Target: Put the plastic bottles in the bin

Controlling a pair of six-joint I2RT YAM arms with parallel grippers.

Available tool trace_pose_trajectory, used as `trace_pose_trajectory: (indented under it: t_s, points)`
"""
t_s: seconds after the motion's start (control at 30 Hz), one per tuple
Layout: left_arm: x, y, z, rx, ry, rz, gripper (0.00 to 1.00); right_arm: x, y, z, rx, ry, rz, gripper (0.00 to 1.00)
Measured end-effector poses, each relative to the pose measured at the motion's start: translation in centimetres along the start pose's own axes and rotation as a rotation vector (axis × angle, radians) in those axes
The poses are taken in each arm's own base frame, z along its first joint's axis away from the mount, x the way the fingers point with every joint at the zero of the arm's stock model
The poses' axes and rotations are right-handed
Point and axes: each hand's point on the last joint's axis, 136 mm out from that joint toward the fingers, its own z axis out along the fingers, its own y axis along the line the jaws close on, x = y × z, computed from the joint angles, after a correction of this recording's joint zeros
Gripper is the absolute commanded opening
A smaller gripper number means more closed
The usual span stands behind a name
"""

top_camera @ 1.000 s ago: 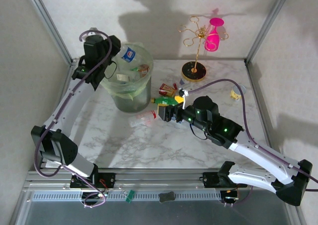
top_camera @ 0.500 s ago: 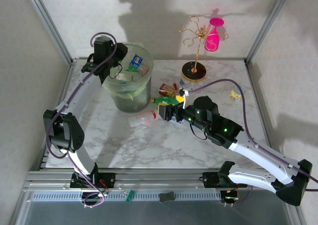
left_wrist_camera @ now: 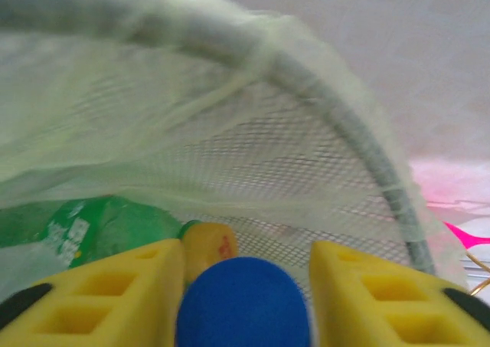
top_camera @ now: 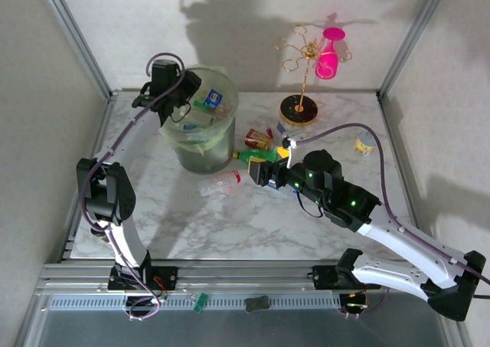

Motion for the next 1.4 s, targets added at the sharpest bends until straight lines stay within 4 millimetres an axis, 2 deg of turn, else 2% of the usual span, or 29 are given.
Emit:
trace_pose_trajectory:
  t_s: [0.23, 0.37, 0.57, 0.67, 0.73, 0.83, 0.93, 1.0, 1.1, 1.17, 1.27, 1.4]
  points:
    - [0.4, 1.2, -0.3, -0.061, 0.019, 0.041, 0.62, 0.1, -0.1, 0.0, 0.006, 0.007, -0.001, 0.96]
    - [-0.1, 0.6, -1.6, -0.066, 0.008, 0.067, 0.67, -0.1, -0.1, -0.1, 0.010, 0.007, -0.002, 0.96]
    - [-2.0, -2.4, -6.1, 0.004, -0.058, 0.101, 0.63, -1.2, -0.1, -0.4, 0.025, -0.018, 0.001, 0.96]
    - [-2.6, -4.3, -8.8, 0.059, -0.092, 0.124, 0.61, -1.0, -0.6, -0.3, 0.050, -0.011, 0.002, 0.96]
    - [-2.5, -5.5, -10.7, 0.099, -0.109, 0.150, 0.60, -0.5, -1.1, 0.0, 0.080, 0.007, 0.001, 0.96]
    - [-0.9, -7.5, -13.5, 0.169, -0.112, 0.210, 0.59, 0.8, -2.2, 0.7, 0.136, 0.052, 0.003, 0.96]
    - [2.0, -9.4, -16.6, 0.248, -0.096, 0.289, 0.57, 2.4, -4.0, 1.6, 0.209, 0.116, 0.011, 0.96]
    - [4.0, -10.4, -18.6, 0.305, -0.086, 0.342, 0.56, 3.4, -6.0, 2.1, 0.276, 0.157, 0.031, 0.96]
    - [6.4, -11.0, -21.3, 0.381, -0.069, 0.407, 0.56, 4.0, -9.6, 2.2, 0.369, 0.184, 0.094, 0.95]
    - [7.3, -11.0, -22.8, 0.421, -0.071, 0.436, 0.56, 4.3, -11.9, 2.0, 0.416, 0.187, 0.144, 0.95]
    - [8.3, -10.4, -24.3, 0.454, -0.074, 0.464, 0.56, 5.4, -14.8, 2.4, 0.488, 0.219, 0.186, 0.96]
    - [9.7, -9.0, -24.4, 0.460, -0.046, 0.486, 0.56, 8.4, -17.1, 4.0, 0.569, 0.314, 0.185, 0.98]
